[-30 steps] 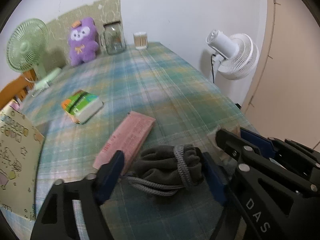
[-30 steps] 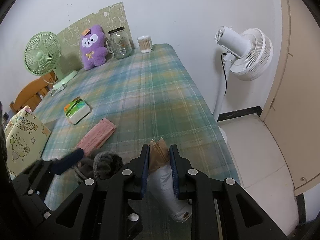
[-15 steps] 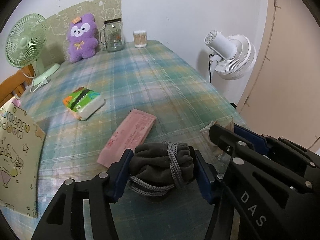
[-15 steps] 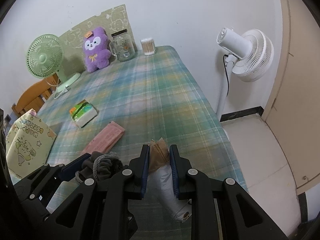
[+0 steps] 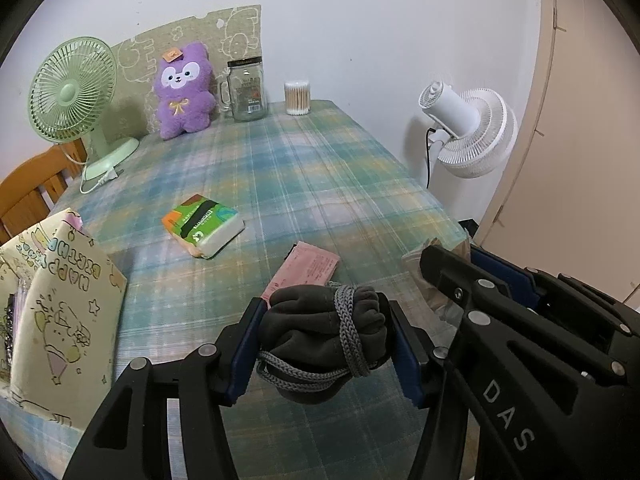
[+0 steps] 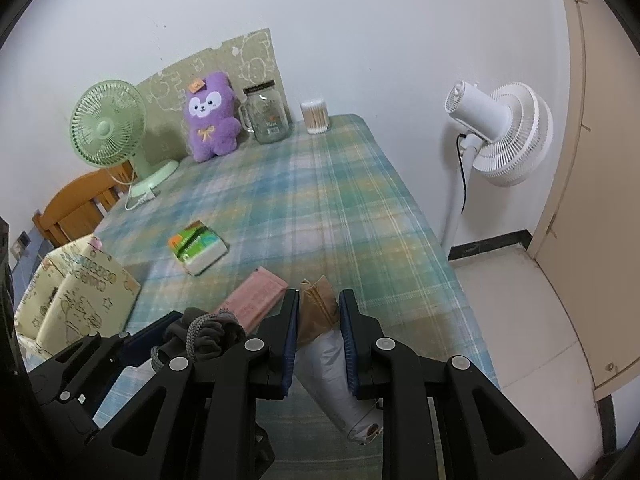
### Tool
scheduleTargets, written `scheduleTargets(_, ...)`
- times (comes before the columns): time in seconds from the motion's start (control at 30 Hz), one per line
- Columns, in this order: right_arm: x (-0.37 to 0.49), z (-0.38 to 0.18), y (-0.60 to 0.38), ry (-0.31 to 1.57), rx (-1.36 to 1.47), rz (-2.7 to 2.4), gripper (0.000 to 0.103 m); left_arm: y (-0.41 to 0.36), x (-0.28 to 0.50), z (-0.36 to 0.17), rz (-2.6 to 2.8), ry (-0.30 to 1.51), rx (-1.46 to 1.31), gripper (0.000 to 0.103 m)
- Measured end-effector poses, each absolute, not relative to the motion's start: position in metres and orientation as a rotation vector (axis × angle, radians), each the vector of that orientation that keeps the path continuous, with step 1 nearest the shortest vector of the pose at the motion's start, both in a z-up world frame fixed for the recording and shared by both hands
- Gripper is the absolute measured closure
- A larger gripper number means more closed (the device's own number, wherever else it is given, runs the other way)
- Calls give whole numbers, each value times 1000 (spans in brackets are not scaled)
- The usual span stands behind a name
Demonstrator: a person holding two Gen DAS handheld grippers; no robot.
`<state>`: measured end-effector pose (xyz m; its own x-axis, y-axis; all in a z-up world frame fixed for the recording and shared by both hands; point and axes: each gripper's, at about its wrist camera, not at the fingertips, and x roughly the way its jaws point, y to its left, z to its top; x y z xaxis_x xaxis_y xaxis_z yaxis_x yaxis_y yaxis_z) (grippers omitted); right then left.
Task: Organize soft objects
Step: 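Carry the grey pouch and rolled cloth with both tools over the yellow box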
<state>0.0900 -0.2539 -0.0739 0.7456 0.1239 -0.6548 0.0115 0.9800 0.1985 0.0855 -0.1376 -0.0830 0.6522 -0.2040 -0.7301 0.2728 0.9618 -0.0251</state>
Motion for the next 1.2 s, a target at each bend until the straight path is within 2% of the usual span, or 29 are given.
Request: scheduleTargets(1.2, 83, 15, -198, 593, 171, 76, 80, -81, 80, 1, -243, 673, 109, 43)
